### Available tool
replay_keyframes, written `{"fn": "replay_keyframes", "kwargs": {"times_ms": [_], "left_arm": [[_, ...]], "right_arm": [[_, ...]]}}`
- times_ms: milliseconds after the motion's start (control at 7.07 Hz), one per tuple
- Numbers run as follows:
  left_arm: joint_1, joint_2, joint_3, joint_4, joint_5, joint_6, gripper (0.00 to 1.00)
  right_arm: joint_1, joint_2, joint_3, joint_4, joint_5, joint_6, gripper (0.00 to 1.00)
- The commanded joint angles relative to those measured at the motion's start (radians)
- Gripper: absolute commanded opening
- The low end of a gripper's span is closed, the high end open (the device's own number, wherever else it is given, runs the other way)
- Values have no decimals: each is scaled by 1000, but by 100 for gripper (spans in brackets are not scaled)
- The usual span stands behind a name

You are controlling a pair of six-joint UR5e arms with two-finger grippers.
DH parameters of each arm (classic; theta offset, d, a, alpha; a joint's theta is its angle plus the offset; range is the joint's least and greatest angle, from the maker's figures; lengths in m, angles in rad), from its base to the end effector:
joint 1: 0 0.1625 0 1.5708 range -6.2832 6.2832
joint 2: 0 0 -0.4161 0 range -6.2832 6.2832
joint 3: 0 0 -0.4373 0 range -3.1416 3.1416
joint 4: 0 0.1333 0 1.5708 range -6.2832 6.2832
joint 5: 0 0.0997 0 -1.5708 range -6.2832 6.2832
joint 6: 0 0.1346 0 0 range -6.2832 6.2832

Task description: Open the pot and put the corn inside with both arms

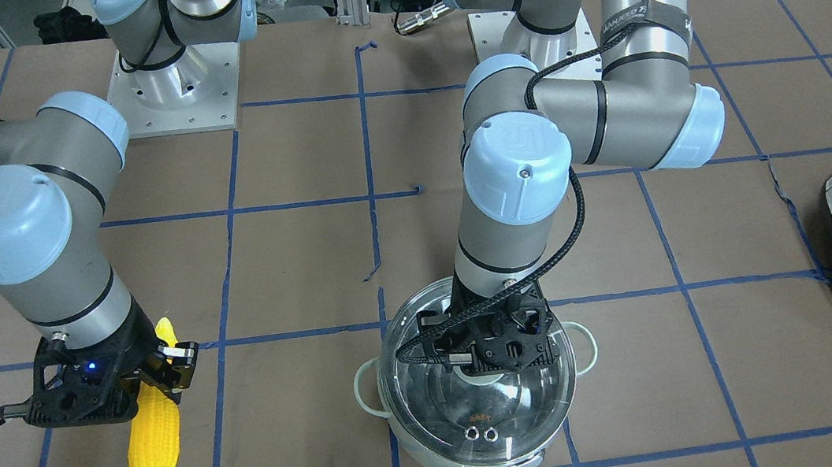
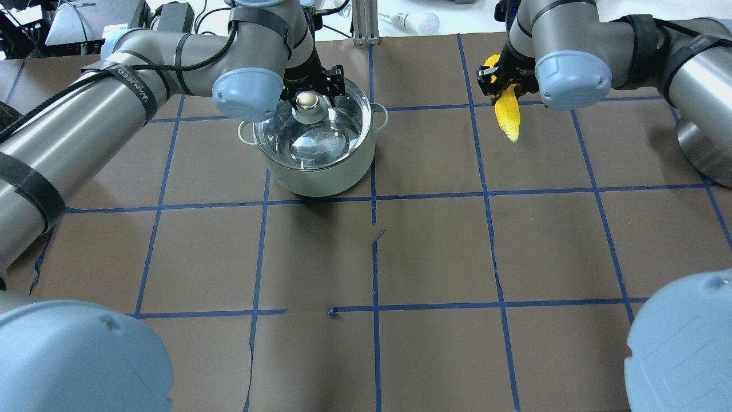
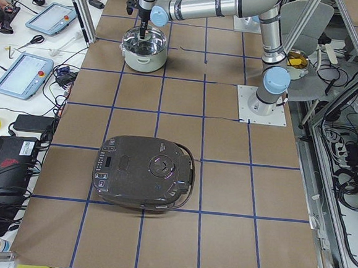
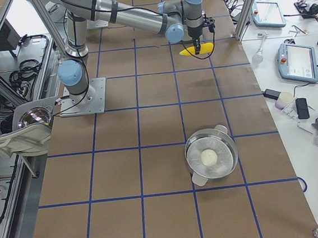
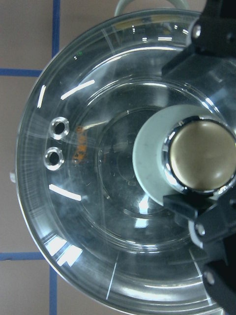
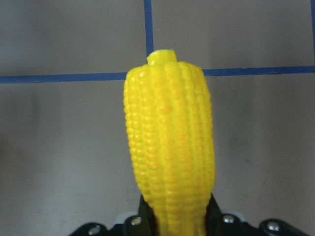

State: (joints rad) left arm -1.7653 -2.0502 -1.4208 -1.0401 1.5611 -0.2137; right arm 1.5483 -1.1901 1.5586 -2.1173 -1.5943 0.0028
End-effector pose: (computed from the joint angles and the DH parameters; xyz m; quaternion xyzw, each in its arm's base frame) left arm -0.2732 -0.6905 0.2783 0.0091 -0.9949 0.0974 0.0251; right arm 0.1147 -0.6873 0.2765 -0.0136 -0.9959 0.0888 0.0126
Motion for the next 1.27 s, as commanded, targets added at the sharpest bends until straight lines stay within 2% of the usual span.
{"fn": "replay_keyframes", "kwargs": {"times_ms": [0,142,566,708,849,1132], "left_arm": [[1,7,0,-2,0,2,27],[1,10,0,-2,0,10,19],[29,45,-3,-15,0,46,9],[91,67,-7,-47,-9,91,8],[143,87,-6,-99,-10,196,0],[263,125,-12,-179,-13,364,0]], "right_arm": [[3,-3,-2,8,-4,2,0],[10,-6,-3,2,5,14,0],[53,-5,-5,0,-9,100,0],[70,-8,-11,-1,-13,102,0],[100,-5,-53,9,-39,117,0],[168,-2,-133,77,-45,222,0]]}}
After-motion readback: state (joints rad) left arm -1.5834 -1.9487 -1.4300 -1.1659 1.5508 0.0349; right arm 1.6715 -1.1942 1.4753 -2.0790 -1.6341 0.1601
